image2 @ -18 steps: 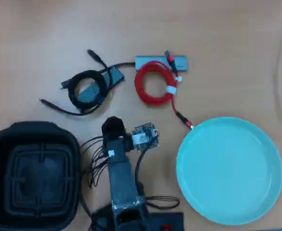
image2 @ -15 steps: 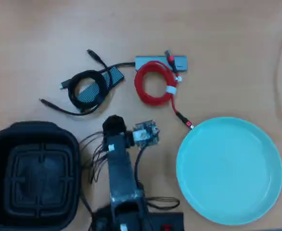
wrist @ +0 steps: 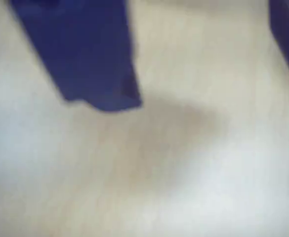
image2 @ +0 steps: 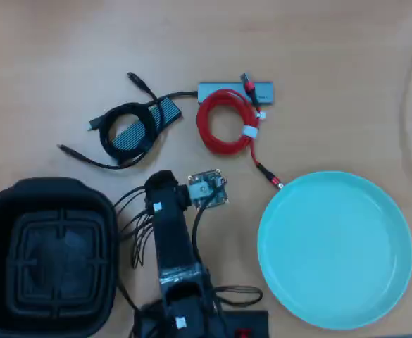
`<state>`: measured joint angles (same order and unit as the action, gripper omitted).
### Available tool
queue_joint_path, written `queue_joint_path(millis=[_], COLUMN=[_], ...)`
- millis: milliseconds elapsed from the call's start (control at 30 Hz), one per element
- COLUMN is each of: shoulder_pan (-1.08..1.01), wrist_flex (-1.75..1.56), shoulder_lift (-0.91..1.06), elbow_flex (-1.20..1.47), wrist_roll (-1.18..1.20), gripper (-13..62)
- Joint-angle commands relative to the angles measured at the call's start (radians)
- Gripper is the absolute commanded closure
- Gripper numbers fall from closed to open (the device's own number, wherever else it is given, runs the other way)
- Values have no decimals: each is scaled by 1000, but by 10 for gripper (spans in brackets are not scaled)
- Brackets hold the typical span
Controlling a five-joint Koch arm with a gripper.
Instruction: Put a black charging cable in a black bowl and put a red charging cable in a green bowl
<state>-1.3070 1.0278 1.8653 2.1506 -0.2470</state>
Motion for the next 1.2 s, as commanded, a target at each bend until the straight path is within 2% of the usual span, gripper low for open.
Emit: queue_joint_path(millis=[0,400,767,900,1167], shoulder_pan=[28,69,132,190,230], wrist_flex=[9,181,261,324,428], shoulder_lift=[-15,-310,-311,-330,-480], elbow_flex=[-156,-462,-578,-721,-871], wrist_roll=[-11,2,34,66,86], gripper=[173,173,173,171,163])
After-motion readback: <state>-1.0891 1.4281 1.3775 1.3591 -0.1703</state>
